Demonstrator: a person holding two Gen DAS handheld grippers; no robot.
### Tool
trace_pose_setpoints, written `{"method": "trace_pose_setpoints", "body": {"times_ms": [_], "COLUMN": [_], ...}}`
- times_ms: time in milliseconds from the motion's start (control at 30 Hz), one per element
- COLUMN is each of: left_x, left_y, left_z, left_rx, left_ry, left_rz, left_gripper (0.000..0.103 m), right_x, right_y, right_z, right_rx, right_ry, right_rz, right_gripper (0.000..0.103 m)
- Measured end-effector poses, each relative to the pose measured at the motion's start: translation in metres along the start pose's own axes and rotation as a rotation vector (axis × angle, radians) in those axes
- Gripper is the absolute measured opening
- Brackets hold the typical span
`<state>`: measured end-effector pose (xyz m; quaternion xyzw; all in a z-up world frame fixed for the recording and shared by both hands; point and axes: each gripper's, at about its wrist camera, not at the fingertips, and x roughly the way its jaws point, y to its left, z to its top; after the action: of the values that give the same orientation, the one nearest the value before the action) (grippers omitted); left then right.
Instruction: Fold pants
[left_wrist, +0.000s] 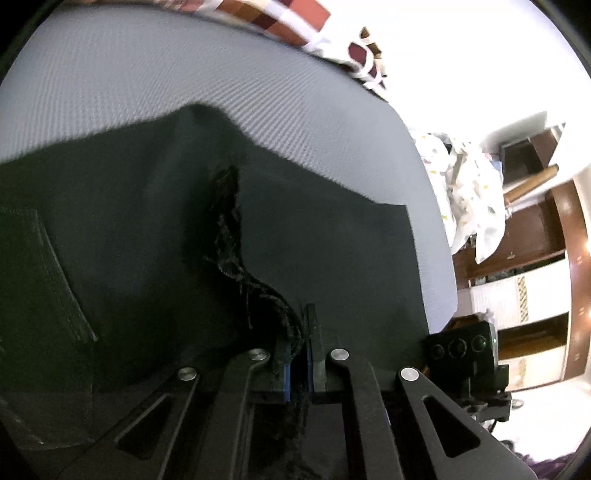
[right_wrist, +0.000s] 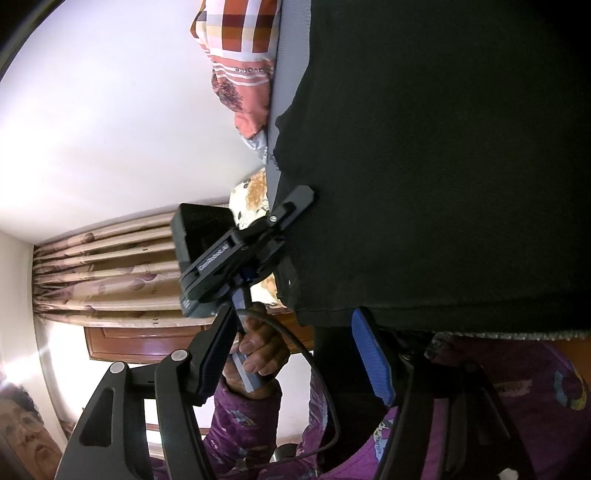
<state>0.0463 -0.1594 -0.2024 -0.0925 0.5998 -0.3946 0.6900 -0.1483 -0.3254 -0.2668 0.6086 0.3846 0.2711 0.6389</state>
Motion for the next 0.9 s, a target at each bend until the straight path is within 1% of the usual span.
{"method": "trace_pose_setpoints", "body": {"times_ms": [133, 233, 333, 400, 500, 633, 767, 833, 900], "left_x": [-0.006, -0.005, -0.001, 0.0, -0.004, -0.014, -0.027, -0.029, -0.027], "left_y": [-0.007, -0.003, -0.001, 0.002, 0.001, -0.011, -0.028, -0.031, -0.027], "left_z": [0.005, 0.006, 0.005, 0.004, 0.006, 0.011, 0.016, 0.017, 0.019], "left_rx": [0.049, 0.05, 0.077, 0.072, 0.057, 0.088, 0.134, 0.157, 0.15], "left_ry": [-0.019, -0.031, -0.048, -0.056, -0.07, -0.089, -0.141, -0.163, -0.164], "left_rz": [0.025, 0.044, 0.095, 0.092, 0.065, 0.06, 0.056, 0.077, 0.074], "left_gripper": [0.005, 0.005, 0.005, 0.005, 0.005, 0.005, 0.005, 0.005, 0.005], "right_x": [-0.001, 0.0, 0.0, 0.001, 0.001, 0.001, 0.0, 0.0, 0.0], "right_y": [-0.001, -0.002, -0.002, -0.002, -0.001, 0.0, 0.0, 0.0, 0.0], "right_z": [0.001, 0.001, 0.001, 0.0, 0.001, 0.002, 0.003, 0.003, 0.003], "right_rx": [-0.001, -0.004, -0.003, -0.003, 0.002, 0.012, 0.011, 0.011, 0.009], "right_ry": [-0.001, -0.002, -0.004, -0.006, -0.006, -0.008, -0.011, -0.012, -0.011], "right_rz": [0.008, 0.012, 0.018, 0.02, 0.029, 0.05, 0.07, 0.076, 0.077], "right_gripper": [0.064, 0.064, 0.065, 0.065, 0.068, 0.073, 0.077, 0.077, 0.078]}}
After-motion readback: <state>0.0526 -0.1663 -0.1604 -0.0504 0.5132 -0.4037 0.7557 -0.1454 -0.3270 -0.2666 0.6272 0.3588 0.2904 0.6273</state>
